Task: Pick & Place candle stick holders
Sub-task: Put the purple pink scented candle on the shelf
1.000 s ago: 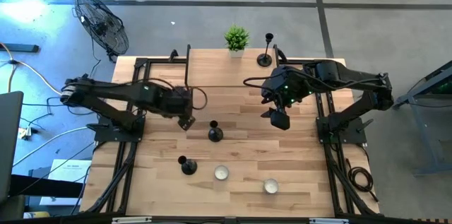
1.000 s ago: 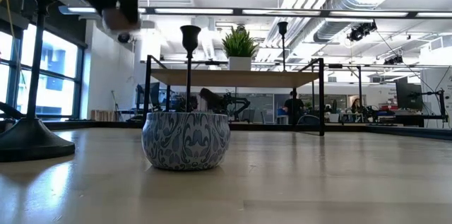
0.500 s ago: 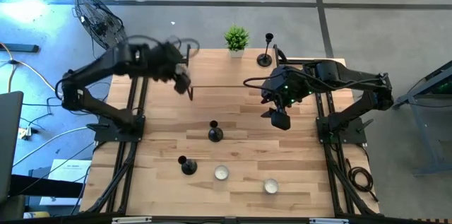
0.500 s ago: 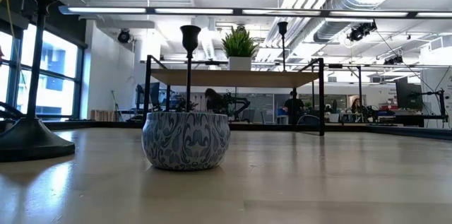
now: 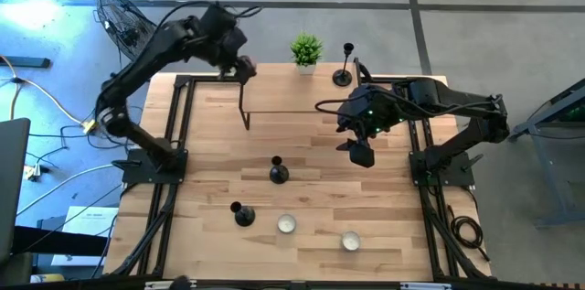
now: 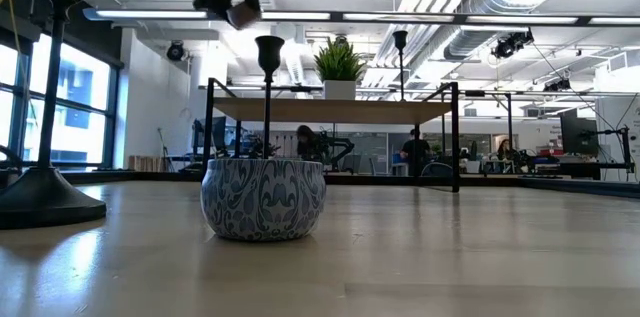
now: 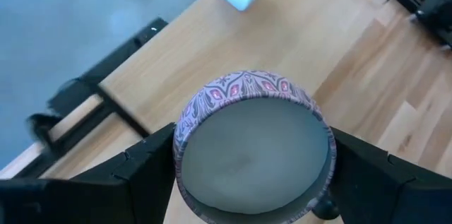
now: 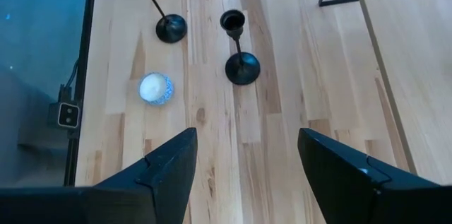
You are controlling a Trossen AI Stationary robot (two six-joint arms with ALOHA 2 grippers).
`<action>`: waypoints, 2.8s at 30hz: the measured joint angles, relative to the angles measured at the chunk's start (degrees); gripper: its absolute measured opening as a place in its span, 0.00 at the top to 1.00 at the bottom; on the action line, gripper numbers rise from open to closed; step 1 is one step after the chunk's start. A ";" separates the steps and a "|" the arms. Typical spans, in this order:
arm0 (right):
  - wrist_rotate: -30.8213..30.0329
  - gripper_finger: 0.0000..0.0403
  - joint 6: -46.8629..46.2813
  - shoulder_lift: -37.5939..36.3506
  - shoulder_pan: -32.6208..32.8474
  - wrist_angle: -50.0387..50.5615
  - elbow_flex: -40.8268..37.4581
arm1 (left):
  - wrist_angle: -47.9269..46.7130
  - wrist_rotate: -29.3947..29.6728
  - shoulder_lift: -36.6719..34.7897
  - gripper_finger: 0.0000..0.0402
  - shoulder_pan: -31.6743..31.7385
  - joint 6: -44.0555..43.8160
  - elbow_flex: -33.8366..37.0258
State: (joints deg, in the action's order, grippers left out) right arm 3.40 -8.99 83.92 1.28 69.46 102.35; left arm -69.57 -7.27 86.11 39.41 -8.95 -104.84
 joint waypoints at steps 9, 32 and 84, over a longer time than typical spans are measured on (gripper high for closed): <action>-0.46 0.40 -1.47 0.00 0.00 -0.30 -0.02 | -2.16 -6.31 12.48 0.27 5.56 6.67 -8.43; -1.76 0.40 -0.74 0.00 -0.55 -0.30 -0.02 | -13.10 -4.62 27.75 0.27 7.84 13.68 -18.80; -1.70 0.40 -0.12 0.00 -0.55 -0.56 -0.04 | -11.25 0.58 31.47 0.12 6.92 14.93 -13.53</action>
State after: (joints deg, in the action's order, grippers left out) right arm 1.69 -9.11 83.92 0.73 68.90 102.30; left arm -80.82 -6.70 117.58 46.33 5.98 -118.37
